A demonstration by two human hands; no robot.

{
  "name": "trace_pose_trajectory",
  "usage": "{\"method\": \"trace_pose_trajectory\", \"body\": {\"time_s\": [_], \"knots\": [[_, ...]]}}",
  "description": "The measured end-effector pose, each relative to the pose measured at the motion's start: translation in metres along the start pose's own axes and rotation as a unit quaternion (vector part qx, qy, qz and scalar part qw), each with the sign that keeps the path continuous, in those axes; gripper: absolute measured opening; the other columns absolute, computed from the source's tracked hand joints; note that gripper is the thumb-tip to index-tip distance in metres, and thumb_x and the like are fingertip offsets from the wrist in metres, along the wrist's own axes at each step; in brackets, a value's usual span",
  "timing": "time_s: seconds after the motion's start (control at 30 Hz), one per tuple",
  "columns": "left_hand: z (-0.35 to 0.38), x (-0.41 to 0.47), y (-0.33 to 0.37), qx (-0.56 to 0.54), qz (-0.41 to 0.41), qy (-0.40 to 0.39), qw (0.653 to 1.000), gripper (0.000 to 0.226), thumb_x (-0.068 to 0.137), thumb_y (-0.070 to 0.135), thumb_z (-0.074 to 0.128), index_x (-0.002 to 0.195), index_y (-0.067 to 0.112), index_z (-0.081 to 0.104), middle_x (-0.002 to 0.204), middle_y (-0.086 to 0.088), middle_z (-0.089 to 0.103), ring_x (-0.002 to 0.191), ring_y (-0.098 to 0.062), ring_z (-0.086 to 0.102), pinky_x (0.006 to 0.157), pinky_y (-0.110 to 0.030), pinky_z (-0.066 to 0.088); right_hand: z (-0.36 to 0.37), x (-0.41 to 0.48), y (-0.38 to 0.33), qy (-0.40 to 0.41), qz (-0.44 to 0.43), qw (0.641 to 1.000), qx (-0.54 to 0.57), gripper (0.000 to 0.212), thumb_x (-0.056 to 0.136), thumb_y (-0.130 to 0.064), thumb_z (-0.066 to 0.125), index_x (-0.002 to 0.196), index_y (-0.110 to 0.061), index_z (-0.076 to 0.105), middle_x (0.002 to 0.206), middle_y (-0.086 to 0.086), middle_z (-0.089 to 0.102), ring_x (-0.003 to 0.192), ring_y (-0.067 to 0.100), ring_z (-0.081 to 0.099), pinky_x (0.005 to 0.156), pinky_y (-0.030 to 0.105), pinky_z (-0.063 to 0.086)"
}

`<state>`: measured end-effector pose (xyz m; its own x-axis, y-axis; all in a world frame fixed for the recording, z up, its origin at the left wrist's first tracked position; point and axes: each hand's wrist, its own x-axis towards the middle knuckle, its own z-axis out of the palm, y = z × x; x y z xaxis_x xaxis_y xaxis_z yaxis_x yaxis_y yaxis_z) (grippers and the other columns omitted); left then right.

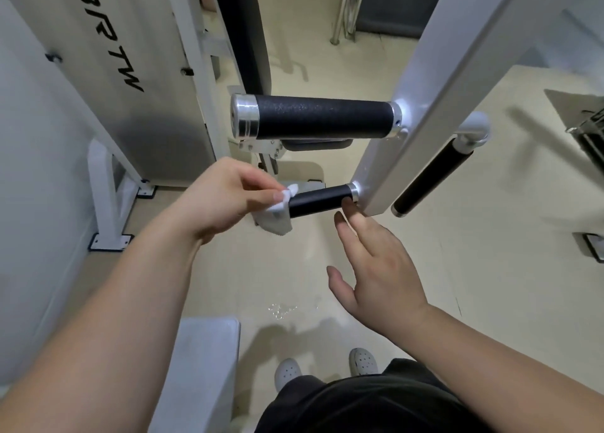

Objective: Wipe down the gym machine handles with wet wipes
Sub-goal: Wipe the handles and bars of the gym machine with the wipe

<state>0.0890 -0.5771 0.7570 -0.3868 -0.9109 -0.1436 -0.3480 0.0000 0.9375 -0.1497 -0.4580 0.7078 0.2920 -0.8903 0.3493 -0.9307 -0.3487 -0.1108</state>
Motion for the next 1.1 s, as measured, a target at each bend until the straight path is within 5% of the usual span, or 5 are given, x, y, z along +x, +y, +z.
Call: {"method": "trace_pose_trajectory", "body": {"time_s": [0.3, 0.47, 0.6, 0.8, 1.1], "knots": [[0.025, 0.042, 0.043, 0.114, 0.024, -0.105, 0.988, 0.007, 0.087, 0.022, 0.077, 0.088, 0.02, 0.084, 0.082, 0.003, 0.078, 0.077, -0.003, 0.07, 0.073, -0.025, 0.057, -0.003, 0.007, -0.012, -0.059, 0.041, 0.997, -0.001, 0.08, 0.078, -0.039, 0.067, 0.143, 0.003, 0.045, 0.161, 0.019, 0.03, 0.134, 0.034, 0.049, 0.106, 0.04, 0.046], [0.002, 0.021, 0.017, 0.041, 0.038, -0.043, 0.998, 0.011, 0.082, 0.011, 0.081, 0.084, 0.022, 0.084, 0.091, 0.0, 0.079, 0.09, -0.02, 0.074, 0.082, -0.038, 0.059, 0.0, 0.011, -0.01, -0.068, 0.036, 0.997, -0.003, 0.077, 0.079, -0.04, 0.065, 0.142, 0.002, 0.047, 0.16, 0.019, 0.032, 0.135, 0.035, 0.048, 0.113, 0.043, 0.041], [-0.004, 0.008, 0.001, -0.01, 0.033, 0.013, 0.999, 0.02, 0.08, 0.008, 0.082, 0.078, 0.028, 0.083, 0.091, 0.005, 0.08, 0.085, -0.011, 0.073, 0.078, -0.035, 0.058, 0.001, 0.014, -0.009, -0.064, 0.036, 0.997, 0.012, 0.08, 0.079, -0.039, 0.066, 0.144, 0.002, 0.044, 0.161, 0.019, 0.028, 0.136, 0.034, 0.047, 0.114, 0.043, 0.041], [0.017, 0.051, 0.044, 0.171, 0.032, -0.114, 0.978, 0.01, 0.088, 0.032, 0.077, 0.094, 0.029, 0.083, 0.074, 0.016, 0.074, 0.07, 0.0, 0.063, 0.063, -0.014, 0.046, 0.0, 0.012, -0.008, -0.08, 0.045, 0.996, 0.013, 0.083, 0.077, -0.039, 0.066, 0.145, 0.001, 0.043, 0.163, 0.019, 0.023, 0.137, 0.033, 0.045, 0.115, 0.043, 0.04], [0.018, 0.019, 0.038, 0.255, 0.092, -0.034, 0.962, 0.014, 0.088, 0.028, 0.077, 0.1, 0.022, 0.082, 0.093, 0.003, 0.078, 0.088, -0.014, 0.072, 0.086, -0.04, 0.058, -0.005, 0.015, -0.001, -0.099, -0.007, 0.995, -0.03, 0.077, 0.079, -0.042, 0.064, 0.143, -0.002, 0.048, 0.161, 0.018, 0.031, 0.13, 0.029, 0.052, 0.111, 0.036, 0.041]]}}
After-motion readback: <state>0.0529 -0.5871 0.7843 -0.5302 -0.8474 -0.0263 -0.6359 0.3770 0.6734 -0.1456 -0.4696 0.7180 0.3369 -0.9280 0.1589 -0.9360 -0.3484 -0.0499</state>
